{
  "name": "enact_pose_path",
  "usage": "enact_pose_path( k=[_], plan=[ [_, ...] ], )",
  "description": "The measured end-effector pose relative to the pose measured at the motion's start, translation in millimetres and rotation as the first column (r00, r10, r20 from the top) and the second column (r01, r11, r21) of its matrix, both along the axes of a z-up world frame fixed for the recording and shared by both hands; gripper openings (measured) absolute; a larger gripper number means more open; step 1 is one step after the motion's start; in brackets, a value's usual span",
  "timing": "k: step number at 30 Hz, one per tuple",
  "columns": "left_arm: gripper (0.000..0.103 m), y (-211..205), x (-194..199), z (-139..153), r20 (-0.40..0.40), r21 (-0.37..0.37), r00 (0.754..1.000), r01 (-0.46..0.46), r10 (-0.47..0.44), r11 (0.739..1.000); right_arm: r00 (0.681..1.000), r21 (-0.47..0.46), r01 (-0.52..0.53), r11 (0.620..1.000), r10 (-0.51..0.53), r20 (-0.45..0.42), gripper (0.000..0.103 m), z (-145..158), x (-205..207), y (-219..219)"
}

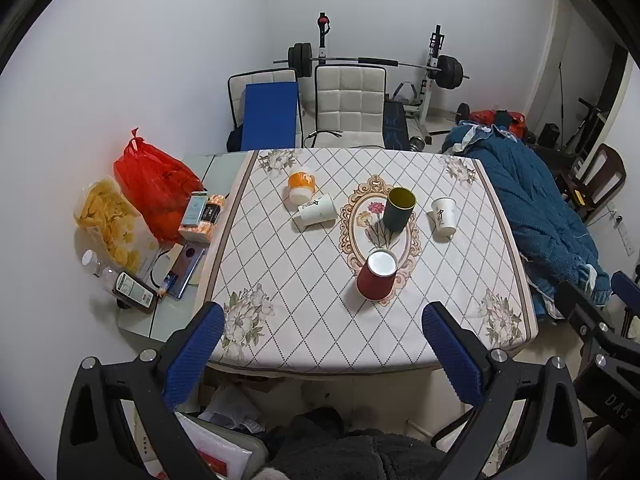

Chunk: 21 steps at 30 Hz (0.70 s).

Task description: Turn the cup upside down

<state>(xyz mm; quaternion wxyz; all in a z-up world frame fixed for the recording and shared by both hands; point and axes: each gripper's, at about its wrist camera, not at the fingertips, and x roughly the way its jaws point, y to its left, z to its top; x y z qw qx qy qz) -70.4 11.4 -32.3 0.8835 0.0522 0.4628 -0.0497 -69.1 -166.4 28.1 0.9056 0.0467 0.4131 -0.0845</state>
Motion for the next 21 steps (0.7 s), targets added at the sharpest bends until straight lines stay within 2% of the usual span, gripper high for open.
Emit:
enact_pose_path(
  k=[5, 21],
  plan=[
    [0.102, -1.3, -0.3, 3.6, 0.022, -0.005, 1.0, -0.015, 0.015, 1.0, 1.0, 0.007, 0.002, 1.0, -0.002, -0.007, 0.102, 2.8, 2.5, -3.1],
    [0.102, -4.3, 1.3, 1.3, 0.013, 0.0, 1.0, -0.028, 0.028, 1.0, 1.0, 0.001, 0.01, 1.0, -0.01, -0.003, 0.102, 0.8, 9.7, -11.7]
  ],
)
